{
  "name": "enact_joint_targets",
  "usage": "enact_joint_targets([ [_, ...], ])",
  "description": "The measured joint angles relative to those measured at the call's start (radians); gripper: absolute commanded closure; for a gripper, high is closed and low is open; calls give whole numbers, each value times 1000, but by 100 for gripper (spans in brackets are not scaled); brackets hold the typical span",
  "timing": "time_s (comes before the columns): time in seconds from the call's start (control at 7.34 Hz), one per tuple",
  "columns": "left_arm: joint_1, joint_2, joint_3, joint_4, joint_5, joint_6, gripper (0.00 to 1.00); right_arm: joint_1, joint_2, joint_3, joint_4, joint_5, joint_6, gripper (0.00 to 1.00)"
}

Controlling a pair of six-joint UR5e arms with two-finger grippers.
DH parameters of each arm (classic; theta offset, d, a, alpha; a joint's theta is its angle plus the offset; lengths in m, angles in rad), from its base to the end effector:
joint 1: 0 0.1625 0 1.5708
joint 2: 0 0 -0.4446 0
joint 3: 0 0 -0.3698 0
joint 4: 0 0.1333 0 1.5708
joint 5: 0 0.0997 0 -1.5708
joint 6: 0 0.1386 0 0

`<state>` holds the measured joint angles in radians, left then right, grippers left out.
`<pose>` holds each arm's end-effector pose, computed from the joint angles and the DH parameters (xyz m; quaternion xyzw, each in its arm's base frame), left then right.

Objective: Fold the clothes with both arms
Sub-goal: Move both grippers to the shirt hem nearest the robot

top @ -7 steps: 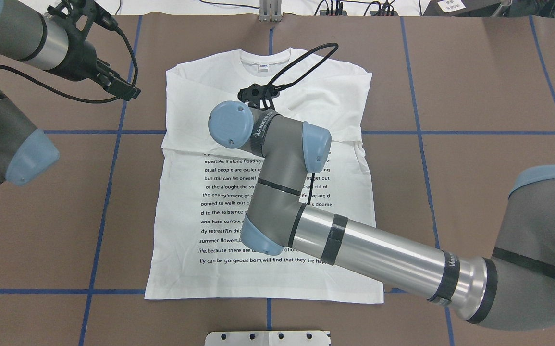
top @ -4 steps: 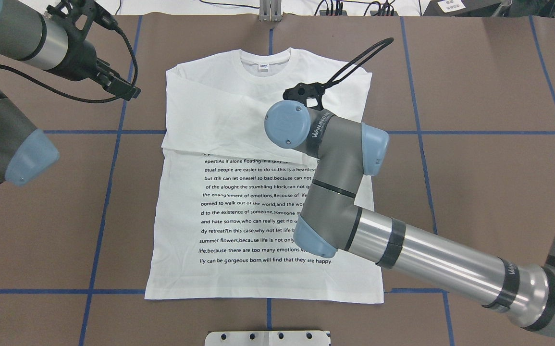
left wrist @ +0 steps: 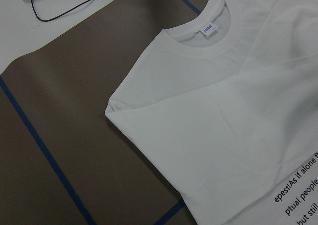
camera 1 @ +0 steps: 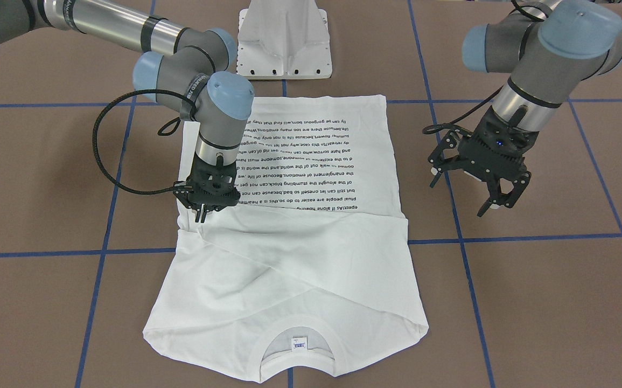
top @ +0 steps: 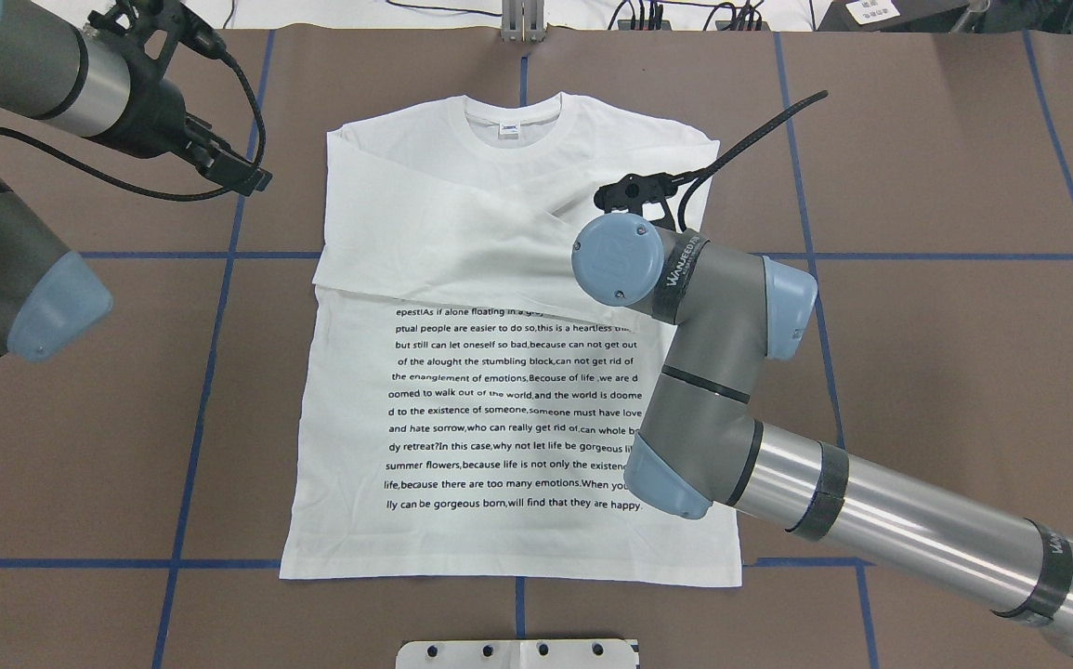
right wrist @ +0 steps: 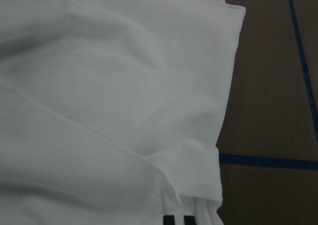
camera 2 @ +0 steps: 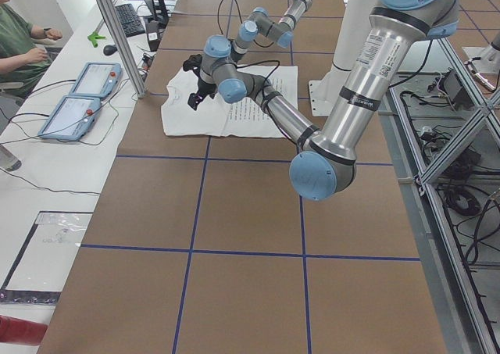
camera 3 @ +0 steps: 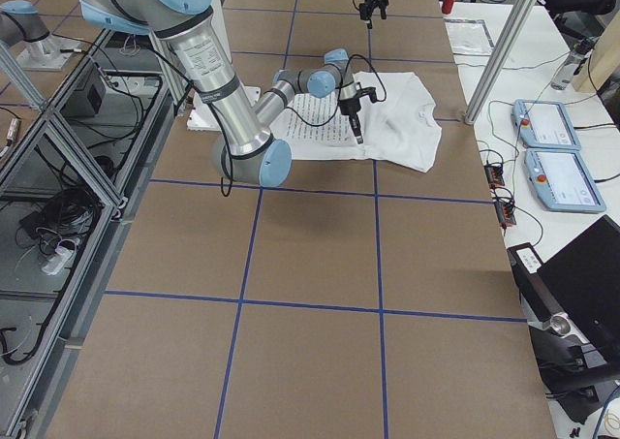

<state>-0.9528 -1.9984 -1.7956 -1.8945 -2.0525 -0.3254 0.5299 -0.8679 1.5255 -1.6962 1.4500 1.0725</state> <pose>0.3121 -0.5583 0.3288 0.3099 0.3946 0.2357 0.8323 -0.5591 -0.5013 0.3437 0.1798 -0.1999 0.0311 0.9627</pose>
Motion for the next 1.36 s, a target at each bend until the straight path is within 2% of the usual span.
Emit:
enact_joint_targets([
  [0.27,4,5,-11,2,2,-48,0,22,19,58,4,51,-1,0],
  [0.41,16,17,-30,4,4,-121,0,33,-11,160,4,107,10,0],
  [0.68,102,95,-146,5,30,-336,0,-7,-184,443,7,154,117,0],
  [0.82,172,155,-231,6,77,-459,0,-70,-272,569,14,128,219,0],
  [0.95,258,215,-307,6,144,-583,0,-154,-343,662,20,62,313,0],
  [1.23,478,289,-387,5,323,-857,0,-326,-457,781,28,-83,472,0],
  [1.36,589,309,-395,4,416,-977,0,-390,-507,805,46,-142,521,0],
])
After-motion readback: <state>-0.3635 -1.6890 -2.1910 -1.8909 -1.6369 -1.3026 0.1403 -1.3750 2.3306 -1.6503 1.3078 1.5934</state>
